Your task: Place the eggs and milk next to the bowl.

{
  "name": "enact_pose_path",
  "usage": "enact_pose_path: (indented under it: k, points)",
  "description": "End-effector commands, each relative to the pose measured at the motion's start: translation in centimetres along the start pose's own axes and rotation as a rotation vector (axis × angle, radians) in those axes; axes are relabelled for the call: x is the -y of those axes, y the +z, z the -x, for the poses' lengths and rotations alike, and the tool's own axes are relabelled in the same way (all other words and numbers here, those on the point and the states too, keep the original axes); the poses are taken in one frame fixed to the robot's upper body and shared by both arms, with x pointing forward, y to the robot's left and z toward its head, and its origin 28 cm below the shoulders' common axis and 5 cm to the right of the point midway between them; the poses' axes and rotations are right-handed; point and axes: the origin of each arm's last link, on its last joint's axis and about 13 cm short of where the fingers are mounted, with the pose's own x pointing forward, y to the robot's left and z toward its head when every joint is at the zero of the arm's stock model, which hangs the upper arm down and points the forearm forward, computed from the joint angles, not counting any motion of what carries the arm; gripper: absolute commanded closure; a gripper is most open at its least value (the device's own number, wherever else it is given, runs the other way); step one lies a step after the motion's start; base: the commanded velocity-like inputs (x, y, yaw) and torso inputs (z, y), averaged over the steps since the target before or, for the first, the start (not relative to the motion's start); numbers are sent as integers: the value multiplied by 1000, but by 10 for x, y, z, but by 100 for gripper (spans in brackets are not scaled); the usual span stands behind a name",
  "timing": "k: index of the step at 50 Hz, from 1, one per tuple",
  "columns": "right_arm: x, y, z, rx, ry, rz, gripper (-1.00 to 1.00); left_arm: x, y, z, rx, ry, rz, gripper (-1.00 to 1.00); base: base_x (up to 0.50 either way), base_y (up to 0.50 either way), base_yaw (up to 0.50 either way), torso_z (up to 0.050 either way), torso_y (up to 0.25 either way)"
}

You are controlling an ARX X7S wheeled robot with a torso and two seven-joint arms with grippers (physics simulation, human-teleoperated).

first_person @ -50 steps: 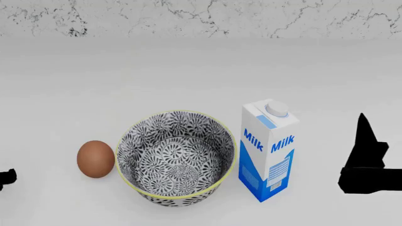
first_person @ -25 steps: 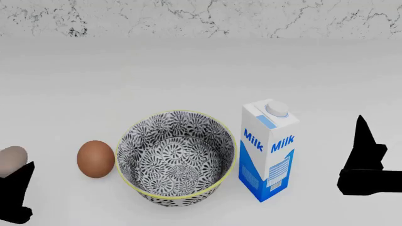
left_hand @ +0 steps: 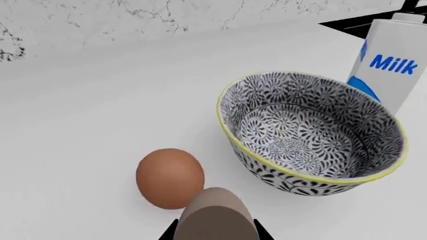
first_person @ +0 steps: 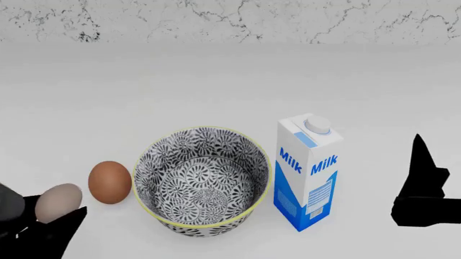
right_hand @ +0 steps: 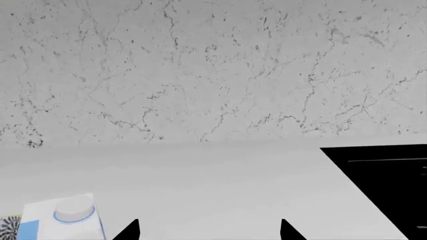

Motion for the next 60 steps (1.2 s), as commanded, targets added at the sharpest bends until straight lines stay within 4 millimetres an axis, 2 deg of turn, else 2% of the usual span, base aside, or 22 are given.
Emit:
enact_pose_path:
  k: [1, 21, 60]
  points:
    - [3, 1, 0, 22, -8, -12, -100, 1, 6, -9, 0, -68, 8, 100, 0, 0, 0, 0, 0]
    - [5, -1, 4, 22, -17, -16, -100, 0, 9, -27, -38, -118, -16, 100, 0, 0, 0, 0, 0]
    - [7, 0, 5, 25, -26, -18, -100, 1, 6, -46, -76, -162, -20, 100, 0, 0, 0, 0, 0]
